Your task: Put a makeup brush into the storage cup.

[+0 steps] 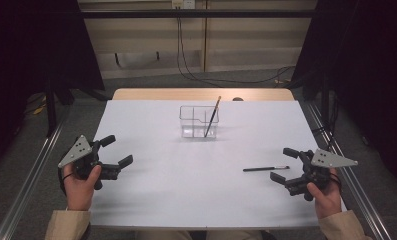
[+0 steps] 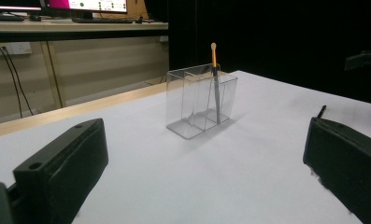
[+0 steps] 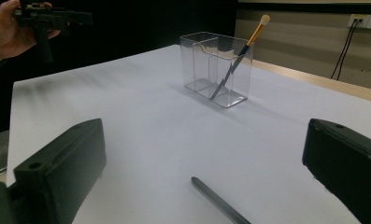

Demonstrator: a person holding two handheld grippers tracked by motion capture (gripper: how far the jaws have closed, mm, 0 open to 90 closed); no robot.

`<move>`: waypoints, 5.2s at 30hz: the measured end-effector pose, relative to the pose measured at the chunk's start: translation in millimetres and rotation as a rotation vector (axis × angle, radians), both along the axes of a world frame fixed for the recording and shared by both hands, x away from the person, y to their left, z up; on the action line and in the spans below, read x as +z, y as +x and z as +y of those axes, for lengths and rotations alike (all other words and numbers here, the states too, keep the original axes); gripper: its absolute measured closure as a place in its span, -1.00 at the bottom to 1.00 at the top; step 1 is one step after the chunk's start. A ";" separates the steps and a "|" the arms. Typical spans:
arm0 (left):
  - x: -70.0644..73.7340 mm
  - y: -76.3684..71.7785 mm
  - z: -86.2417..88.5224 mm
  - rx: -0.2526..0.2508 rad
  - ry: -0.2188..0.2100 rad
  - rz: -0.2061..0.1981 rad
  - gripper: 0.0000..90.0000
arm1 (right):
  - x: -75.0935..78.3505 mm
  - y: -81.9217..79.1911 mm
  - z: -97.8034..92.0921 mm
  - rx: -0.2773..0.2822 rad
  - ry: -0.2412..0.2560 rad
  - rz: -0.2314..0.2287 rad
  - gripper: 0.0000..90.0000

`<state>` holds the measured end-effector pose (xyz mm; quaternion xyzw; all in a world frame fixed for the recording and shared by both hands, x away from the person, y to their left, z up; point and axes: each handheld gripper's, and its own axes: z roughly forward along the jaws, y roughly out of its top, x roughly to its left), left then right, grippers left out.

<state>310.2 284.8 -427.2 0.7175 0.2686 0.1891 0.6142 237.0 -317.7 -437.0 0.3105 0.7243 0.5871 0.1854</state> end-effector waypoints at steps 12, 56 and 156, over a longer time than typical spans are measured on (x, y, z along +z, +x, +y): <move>-4.2 2.0 0.6 -0.008 -0.010 0.012 -1.00 | -0.3 1.4 0.1 -0.006 -0.008 0.004 -1.00; -3.2 5.5 -12.3 -0.045 -0.002 0.003 -1.00 | 9.3 49.7 -3.2 -0.070 0.015 -0.010 -1.00; -5.9 2.9 -17.6 -0.056 0.029 0.018 -0.99 | -4.6 101.6 5.7 0.289 -0.866 0.506 -0.16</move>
